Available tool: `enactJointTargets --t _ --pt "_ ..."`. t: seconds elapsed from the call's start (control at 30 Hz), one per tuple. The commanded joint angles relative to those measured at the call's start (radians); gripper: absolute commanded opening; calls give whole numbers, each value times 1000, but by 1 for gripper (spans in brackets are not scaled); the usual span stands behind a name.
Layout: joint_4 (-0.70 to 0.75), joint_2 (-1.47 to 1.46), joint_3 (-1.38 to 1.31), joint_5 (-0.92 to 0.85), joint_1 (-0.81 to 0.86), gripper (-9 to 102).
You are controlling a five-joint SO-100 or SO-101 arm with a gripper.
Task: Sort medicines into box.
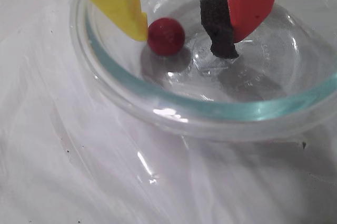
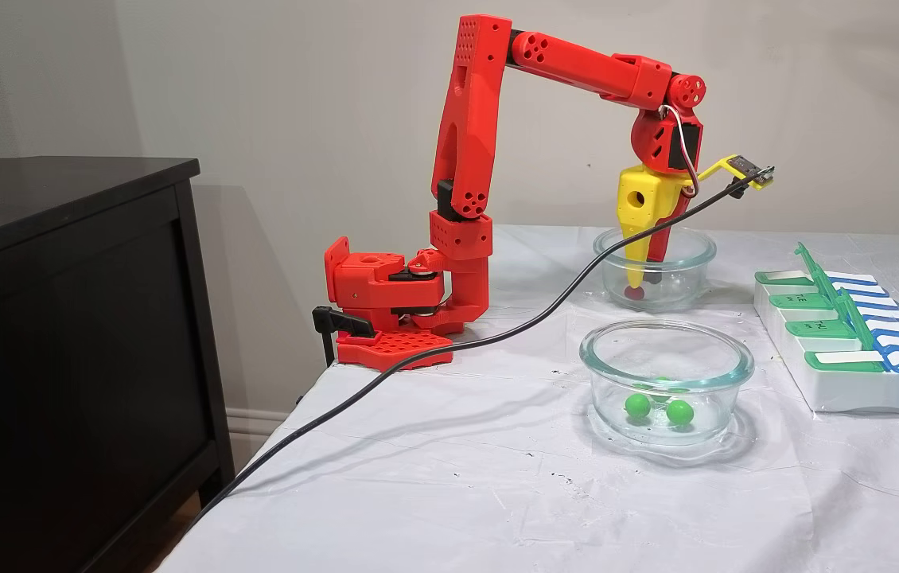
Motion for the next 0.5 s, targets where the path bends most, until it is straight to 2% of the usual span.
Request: enactJointTargets --t 0.0,0.47 --pt "-3 -2 -6 0 -11 21" --pt "20 -44 6 43 -44 21"
